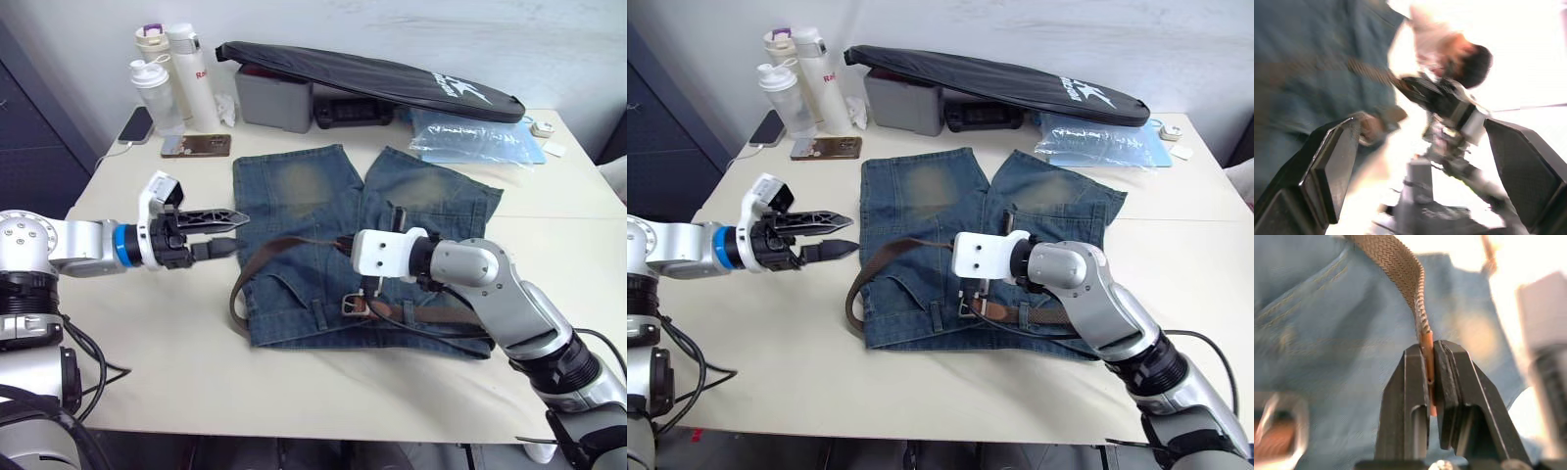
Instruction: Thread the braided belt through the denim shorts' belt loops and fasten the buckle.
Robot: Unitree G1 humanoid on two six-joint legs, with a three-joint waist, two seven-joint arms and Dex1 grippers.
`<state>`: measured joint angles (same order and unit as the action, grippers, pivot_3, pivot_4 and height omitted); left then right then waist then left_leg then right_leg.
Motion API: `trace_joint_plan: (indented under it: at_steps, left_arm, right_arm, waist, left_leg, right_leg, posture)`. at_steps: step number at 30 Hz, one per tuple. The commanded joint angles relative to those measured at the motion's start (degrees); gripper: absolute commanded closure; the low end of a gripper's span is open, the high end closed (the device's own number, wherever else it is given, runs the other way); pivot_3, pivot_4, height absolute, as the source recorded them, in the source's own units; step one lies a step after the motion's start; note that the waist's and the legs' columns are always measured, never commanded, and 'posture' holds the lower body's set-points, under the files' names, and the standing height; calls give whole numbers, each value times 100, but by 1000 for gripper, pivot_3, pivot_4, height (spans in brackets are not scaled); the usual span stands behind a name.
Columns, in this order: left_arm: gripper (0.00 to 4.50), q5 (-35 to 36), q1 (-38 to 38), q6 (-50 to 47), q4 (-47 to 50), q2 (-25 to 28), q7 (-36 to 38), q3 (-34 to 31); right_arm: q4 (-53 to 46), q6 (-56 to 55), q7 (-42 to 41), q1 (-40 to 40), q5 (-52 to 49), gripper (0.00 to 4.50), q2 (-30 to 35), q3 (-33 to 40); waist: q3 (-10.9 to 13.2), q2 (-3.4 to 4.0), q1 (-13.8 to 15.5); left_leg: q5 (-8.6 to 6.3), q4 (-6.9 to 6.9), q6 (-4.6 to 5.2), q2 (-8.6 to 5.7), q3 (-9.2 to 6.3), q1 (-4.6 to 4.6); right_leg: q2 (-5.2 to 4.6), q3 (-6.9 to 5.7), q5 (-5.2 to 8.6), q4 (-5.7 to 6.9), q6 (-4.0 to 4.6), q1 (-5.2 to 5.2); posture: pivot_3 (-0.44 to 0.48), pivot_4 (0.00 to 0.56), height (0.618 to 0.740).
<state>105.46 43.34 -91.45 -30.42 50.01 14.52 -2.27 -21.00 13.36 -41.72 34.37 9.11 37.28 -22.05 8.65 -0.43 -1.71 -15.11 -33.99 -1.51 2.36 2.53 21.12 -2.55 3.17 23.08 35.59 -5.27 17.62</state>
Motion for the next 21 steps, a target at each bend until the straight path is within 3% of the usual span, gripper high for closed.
trace_joint_plan:
  at_steps: [1,3,7,11,15,21]
  left_arm:
    - [51,754,-332,405,166,-639,-993,-406]
    - [51,754,-572,785,453,-1302,-1814,-1019]
    - [51,754,-1119,2292,2325,-3510,-4459,-2544]
    - [51,754,-1154,3599,3828,-5282,-6737,-3242]
    - [51,754,-1112,4162,4512,-6123,-7817,-3410]
    - [51,754,-1119,4482,4893,-6485,-8537,-3358]
  right_arm:
    - [-24,-814,331,67,326,4500,-66,212]
    - [2,-1130,466,24,452,4500,-120,217]
    - [8,-1468,597,-95,613,4500,-186,258]
    - [-3,-1651,665,-306,805,4500,-164,302]
    - [-77,-1658,641,-497,891,4500,-186,353]
    - [-72,-1681,646,-622,1034,4500,-164,470]
  waist:
    - [0,-1,11]
    - [-3,-4,21]
    - [-8,-8,23]
    - [-7,-14,42]
    - [-9,-7,33]
    - [-8,-7,36]
  left_leg:
    - [1,-6,3,-8,-12,2]
    - [5,-14,8,-17,-33,3]
    - [11,-23,9,-22,-35,15]
    - [14,-51,5,-6,-36,16]
    - [14,-48,0,1,-30,-4]
    - [18,-52,-16,12,-28,-4]
  right_leg:
    - [-3,-1,0,-3,0,-7]
    - [-4,-4,0,-11,0,-11]
    - [-7,-12,-3,-27,-6,-29]
    - [21,-17,-18,-112,-44,-75]
    - [48,-2,-26,-176,-58,-107]
    - [95,23,-30,-179,-60,-105]
  posture:
    - [0,150,740]
    - [0,150,740]
    - [0,150,740]
    - [0,150,740]
    - [0,150,740]
    - [0,150,740]
